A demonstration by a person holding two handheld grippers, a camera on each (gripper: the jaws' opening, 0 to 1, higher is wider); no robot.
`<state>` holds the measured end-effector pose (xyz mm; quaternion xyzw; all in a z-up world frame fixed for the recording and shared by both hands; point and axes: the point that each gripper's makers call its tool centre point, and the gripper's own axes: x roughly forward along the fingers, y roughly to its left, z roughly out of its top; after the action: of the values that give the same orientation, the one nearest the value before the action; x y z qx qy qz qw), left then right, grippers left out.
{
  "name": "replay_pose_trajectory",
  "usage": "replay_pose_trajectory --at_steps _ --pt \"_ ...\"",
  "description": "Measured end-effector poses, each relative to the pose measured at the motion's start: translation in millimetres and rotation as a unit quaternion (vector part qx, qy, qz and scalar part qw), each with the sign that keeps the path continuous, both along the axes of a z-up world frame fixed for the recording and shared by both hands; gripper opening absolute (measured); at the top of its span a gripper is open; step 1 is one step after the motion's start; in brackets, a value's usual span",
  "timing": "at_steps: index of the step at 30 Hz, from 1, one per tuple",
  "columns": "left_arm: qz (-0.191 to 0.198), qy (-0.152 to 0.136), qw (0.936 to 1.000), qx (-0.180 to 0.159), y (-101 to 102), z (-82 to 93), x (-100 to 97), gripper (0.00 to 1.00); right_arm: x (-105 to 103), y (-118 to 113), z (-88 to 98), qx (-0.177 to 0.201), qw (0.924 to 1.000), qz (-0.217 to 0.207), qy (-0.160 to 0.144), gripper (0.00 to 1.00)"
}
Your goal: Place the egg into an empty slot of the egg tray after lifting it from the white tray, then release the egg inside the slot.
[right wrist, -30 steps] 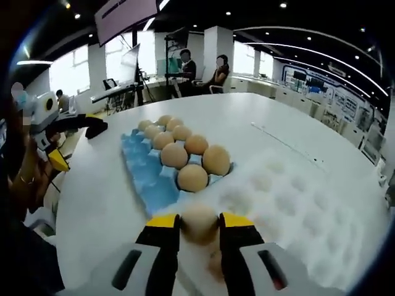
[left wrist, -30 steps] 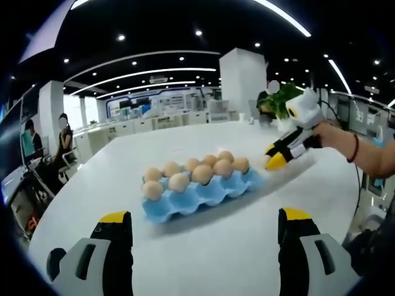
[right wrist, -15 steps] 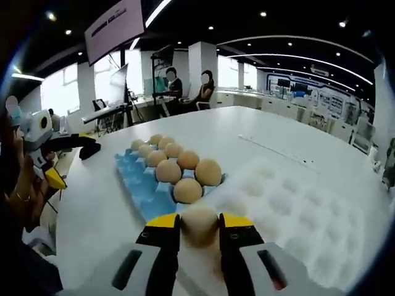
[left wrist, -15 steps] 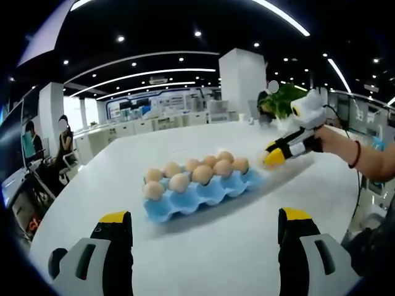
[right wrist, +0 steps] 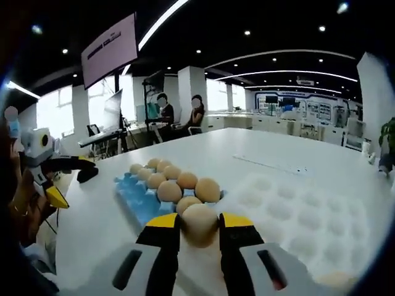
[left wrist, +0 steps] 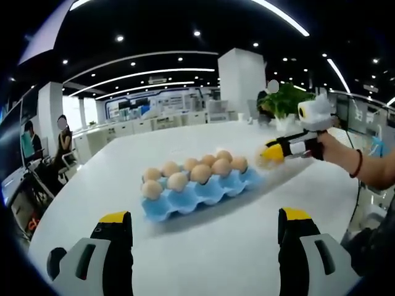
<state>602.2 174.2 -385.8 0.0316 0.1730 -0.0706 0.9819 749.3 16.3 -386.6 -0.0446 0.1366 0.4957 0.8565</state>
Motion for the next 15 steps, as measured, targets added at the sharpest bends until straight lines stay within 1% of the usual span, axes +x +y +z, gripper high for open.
replay_pose_trajectory --at_steps 3,11,13,15 --pt "-0.001 0.001 1.0 0.001 -0.7 -0.5 0.3 1.0 -0.4 4.6 1.6 0.0 1.0 0.003 -0.006 0.26" --pt "0.0 0.001 1.0 0.003 0.6 -1.0 -1.2 1.0 -9.4 21.1 7.6 0.017 0.9997 0.017 -0.007 0.26" --pt "0.002 -0.001 1.0 0.0 0.3 -0.6 -0.7 1.0 -9.6 27.5 6.4 0.013 0.9995 0.028 -0.008 0.26" --pt "0.0 -0.005 1.0 -0.001 -0.3 0.7 -0.5 1.0 -14.6 35.4 6.2 0.017 0.9992 0.035 -0.008 0.26"
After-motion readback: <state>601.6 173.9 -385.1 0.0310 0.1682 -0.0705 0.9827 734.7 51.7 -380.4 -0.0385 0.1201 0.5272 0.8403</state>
